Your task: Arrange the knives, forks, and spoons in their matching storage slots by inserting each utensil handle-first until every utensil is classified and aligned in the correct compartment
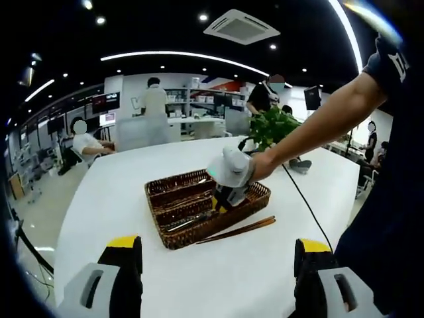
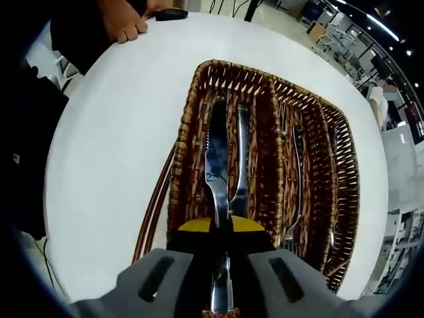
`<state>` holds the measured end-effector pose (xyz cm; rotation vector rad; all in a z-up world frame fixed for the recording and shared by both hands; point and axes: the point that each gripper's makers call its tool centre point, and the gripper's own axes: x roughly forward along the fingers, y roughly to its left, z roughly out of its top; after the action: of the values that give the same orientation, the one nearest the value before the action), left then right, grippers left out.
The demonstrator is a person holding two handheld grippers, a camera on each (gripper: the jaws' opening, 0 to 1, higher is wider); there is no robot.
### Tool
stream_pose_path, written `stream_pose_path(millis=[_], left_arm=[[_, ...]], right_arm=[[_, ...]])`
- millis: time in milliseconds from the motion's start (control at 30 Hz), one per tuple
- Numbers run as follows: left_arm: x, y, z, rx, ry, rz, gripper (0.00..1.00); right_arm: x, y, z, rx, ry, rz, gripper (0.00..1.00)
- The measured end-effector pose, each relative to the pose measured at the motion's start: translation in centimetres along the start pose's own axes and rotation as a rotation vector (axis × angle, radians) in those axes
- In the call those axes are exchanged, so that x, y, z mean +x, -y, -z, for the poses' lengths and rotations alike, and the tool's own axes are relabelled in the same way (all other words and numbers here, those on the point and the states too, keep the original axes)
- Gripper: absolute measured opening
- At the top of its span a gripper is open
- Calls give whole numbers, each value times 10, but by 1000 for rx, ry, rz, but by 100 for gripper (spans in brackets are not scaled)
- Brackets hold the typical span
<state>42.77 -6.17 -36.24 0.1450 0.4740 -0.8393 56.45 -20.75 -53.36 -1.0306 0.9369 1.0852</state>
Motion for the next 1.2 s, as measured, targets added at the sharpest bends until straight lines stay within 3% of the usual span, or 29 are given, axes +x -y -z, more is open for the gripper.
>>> stream_pose_path(millis=[167,300,433,933,1200], left_arm=[[-2,2,6,8,-24,0,98],[-4,4,4,-11,1,3,98],[-4,3,9,-8,-13,-5,98],[-7,8,15,-14,-24,1,98],[-7,11,14,5,-32,10,98]], right_arm=[[5,-2,0,3,-17,-14,7],[3,3,-2,23,-16,-15,7],[4,2,-2,22,-20,-29,7],[-1,-8,-2,61,-15,-122,7],[-14,-1,-5,78,4,-93,6]])
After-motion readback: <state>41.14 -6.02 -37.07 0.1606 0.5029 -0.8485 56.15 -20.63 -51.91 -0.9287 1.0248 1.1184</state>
